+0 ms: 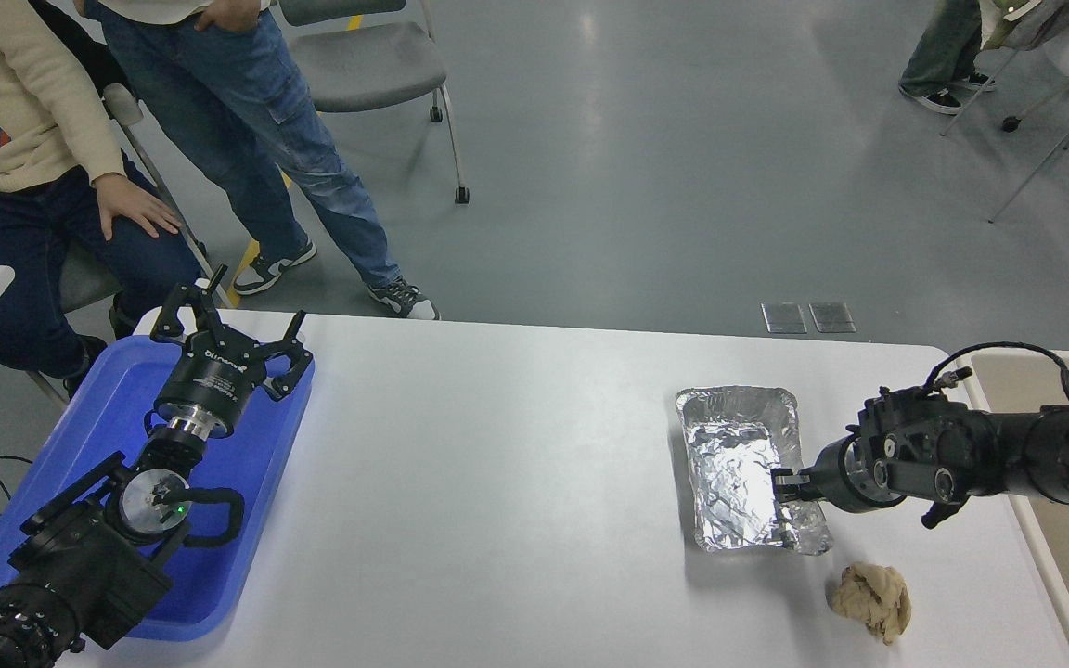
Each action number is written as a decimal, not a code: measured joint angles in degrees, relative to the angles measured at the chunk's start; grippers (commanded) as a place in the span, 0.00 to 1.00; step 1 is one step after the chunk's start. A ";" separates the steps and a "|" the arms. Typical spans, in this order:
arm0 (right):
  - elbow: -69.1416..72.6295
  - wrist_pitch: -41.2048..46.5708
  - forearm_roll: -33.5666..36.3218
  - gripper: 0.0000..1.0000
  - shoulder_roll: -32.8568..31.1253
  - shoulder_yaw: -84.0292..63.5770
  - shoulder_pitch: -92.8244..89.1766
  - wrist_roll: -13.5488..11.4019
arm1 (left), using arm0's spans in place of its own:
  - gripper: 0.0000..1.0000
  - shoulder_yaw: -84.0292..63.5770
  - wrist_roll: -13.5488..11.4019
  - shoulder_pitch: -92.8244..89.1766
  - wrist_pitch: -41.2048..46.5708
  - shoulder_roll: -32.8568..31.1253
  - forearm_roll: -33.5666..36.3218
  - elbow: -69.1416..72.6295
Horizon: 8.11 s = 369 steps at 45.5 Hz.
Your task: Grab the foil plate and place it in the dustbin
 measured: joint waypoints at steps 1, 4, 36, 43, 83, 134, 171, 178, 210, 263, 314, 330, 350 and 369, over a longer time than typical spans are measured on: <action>0.04 0.04 0.16 0.00 -0.07 0.00 0.00 -0.01 | 1.00 0.00 0.00 0.00 0.00 0.00 0.00 0.00; 0.18 0.21 0.64 0.00 -0.31 0.00 0.00 -0.01 | 1.00 0.00 0.00 0.00 0.00 0.00 0.00 0.00; 17.36 5.79 1.51 0.00 -7.55 -4.52 15.08 0.16 | 1.00 -0.02 0.00 -0.02 -0.01 0.01 0.01 0.00; 22.49 11.32 1.67 0.00 -11.23 -5.45 22.46 0.14 | 1.00 -0.02 0.00 -0.02 -0.01 0.00 0.01 0.00; 27.50 31.64 6.30 0.00 -18.76 -16.54 60.93 0.32 | 1.00 0.03 0.00 0.07 -0.01 0.00 0.05 0.00; 27.69 32.00 6.99 0.00 -22.23 -29.51 76.41 0.42 | 1.00 0.01 0.00 0.06 0.00 0.00 0.01 0.00; 10.77 32.00 5.85 0.00 -34.07 -39.42 58.92 0.23 | 1.00 0.07 0.00 0.08 0.08 0.00 0.05 -0.01; 2.98 32.00 6.37 0.00 -36.37 -35.83 49.51 0.27 | 1.00 0.07 0.00 0.08 0.09 0.00 0.05 0.00; -26.67 31.53 6.56 0.00 -39.21 6.20 -3.74 0.04 | 1.00 -0.01 0.00 0.07 0.08 0.00 -0.02 0.00; -41.60 -12.44 6.87 0.32 -19.61 20.78 -32.32 -2.93 | 1.00 -0.01 0.00 0.08 0.02 0.00 -0.02 0.00; -10.30 -21.43 6.10 1.00 -31.92 17.96 -17.98 -2.91 | 1.00 -0.01 0.00 0.08 -0.01 0.00 -0.02 0.00; 4.82 -19.48 6.26 1.00 -37.00 8.08 -6.11 -2.91 | 1.00 -0.01 0.00 0.08 0.00 0.00 -0.01 0.00; 17.71 0.19 6.42 1.00 -37.92 -11.84 18.35 -2.90 | 1.00 -0.01 0.00 0.08 0.02 0.00 -0.01 0.00; 25.05 26.43 6.43 1.00 -32.85 -20.57 41.17 -2.92 | 1.00 -0.01 0.00 0.08 0.03 0.00 -0.05 0.00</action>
